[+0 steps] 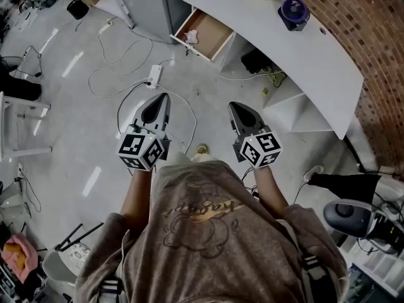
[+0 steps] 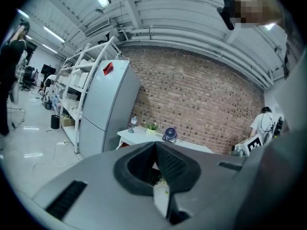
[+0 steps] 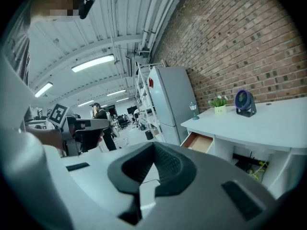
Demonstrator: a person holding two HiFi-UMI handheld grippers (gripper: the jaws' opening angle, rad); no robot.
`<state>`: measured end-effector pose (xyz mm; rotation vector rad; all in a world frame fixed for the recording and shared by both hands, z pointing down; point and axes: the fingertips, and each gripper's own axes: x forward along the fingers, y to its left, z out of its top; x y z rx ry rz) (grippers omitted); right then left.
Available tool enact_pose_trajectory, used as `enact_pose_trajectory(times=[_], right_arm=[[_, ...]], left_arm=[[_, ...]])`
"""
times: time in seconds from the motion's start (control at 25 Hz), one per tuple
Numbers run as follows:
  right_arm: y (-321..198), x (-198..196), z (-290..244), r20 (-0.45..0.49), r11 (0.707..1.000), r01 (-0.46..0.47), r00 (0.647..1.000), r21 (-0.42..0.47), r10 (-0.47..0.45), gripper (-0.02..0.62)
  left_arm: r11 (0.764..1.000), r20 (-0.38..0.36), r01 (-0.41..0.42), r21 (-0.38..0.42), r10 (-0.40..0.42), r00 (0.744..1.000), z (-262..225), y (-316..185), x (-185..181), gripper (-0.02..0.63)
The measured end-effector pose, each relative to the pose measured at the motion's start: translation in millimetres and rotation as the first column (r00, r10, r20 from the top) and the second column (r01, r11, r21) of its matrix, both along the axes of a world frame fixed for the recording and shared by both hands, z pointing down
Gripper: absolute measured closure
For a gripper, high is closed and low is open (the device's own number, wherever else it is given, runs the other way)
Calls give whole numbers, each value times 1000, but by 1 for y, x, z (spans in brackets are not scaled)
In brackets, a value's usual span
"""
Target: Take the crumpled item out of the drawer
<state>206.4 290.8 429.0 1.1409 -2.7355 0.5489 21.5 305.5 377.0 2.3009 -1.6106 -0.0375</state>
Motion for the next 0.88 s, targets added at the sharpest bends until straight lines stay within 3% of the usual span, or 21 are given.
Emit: enact_pose_trajectory(times=[0.4,0.88], right_arm=[[-43,-6,3,-7,999,37,999,8,-37,598],[-112,-34,10,-18,1000,0,1000,-2,0,598]], left_arm=[[999,2,37,25,-37,999,-4,-41,-6,598],[1000,-8,-27,12,27,1000,7,-120,-24,598]])
